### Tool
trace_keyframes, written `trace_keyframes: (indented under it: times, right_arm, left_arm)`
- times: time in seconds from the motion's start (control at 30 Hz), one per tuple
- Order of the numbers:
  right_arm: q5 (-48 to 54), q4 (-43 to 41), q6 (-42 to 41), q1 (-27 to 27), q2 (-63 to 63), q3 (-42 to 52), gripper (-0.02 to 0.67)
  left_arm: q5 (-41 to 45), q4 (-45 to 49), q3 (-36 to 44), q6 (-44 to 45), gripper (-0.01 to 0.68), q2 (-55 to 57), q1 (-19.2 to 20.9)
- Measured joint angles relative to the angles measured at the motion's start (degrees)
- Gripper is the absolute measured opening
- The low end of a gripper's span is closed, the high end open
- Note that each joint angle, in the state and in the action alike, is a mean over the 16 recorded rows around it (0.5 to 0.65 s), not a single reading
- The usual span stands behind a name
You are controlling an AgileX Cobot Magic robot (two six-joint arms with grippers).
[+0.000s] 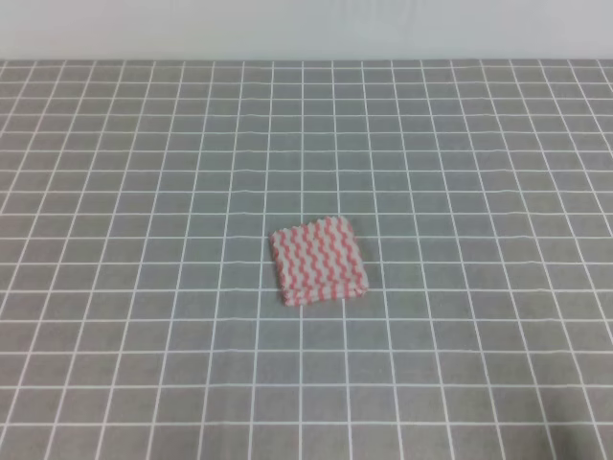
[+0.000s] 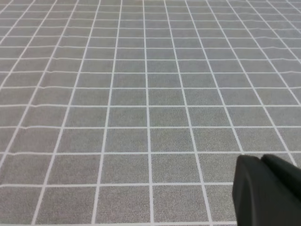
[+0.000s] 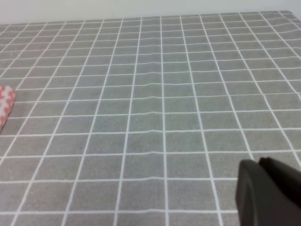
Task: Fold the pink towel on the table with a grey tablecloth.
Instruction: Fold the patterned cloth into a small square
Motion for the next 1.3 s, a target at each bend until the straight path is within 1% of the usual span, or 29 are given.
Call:
trace_keyframes:
  times: [1.3]
  right_arm:
    - [-0.29,0.05,0.0,0.01,-0.05,-0.3,-0.016]
  left_arm:
    - [0.58,-0.07,-0.68,-0.03,-0.003,0.73,0.04]
